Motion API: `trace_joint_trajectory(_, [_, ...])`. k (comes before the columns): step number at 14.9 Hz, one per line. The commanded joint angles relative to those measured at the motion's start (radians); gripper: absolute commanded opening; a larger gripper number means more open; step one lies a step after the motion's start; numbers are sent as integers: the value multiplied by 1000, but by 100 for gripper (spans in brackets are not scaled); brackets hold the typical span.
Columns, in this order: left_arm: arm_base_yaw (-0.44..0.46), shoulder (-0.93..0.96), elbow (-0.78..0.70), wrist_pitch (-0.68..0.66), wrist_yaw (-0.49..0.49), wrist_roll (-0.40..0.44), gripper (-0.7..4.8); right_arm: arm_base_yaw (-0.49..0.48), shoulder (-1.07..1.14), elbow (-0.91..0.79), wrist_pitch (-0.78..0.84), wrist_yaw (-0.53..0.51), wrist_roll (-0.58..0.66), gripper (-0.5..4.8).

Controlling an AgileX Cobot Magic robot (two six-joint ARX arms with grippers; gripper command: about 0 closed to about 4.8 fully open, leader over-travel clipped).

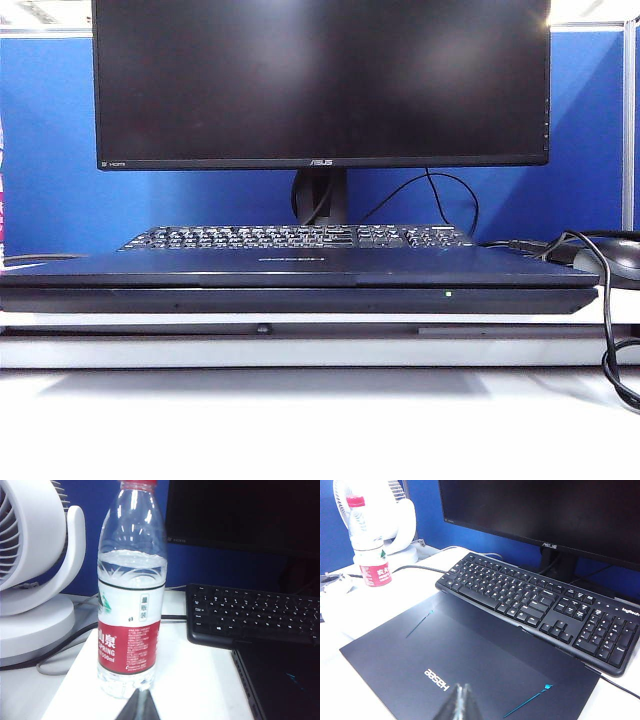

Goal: Close the lid of the black laptop.

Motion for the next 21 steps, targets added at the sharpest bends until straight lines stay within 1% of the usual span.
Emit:
trace_joint_trajectory(1, [0,-2,0,12,-2,3,-5,0,0,5,10,0,2,-5])
trace_joint_trajectory(12, [0,-2,0,12,-2,3,-5,-1,0,5,11,0,2,-5])
trace_joint_trajectory(13, [0,-2,0,12,-1,3,-5,-26,-12,5,3,0,-32,-5])
trace_joint_trajectory(14, [0,-2,0,12,-2,3,-5,-85,-37,5,-13,-20,-64,-5])
trace_joint_trajectory(15, [0,-2,0,12,-3,3,-5,-175,-58,3,-20,-26,-66,-5])
trace_joint_trajectory(17, [0,-2,0,12,0,3,-5,-446,-117,-34,-12,48,-70,-5])
trace_joint_trajectory(18, [0,-2,0,11,0,3,-5,-580,-153,-68,-14,35,-31,-5])
trace_joint_trajectory(19, [0,-2,0,12,0,3,-5,-690,-202,-109,-14,-21,17,-5])
trace_joint_trajectory(20, [0,-2,0,12,0,3,-5,-764,-248,-159,-8,-68,33,-5])
trace_joint_trajectory(21, [0,-2,0,11,0,3,-5,-803,-295,-222,0,-82,33,-5])
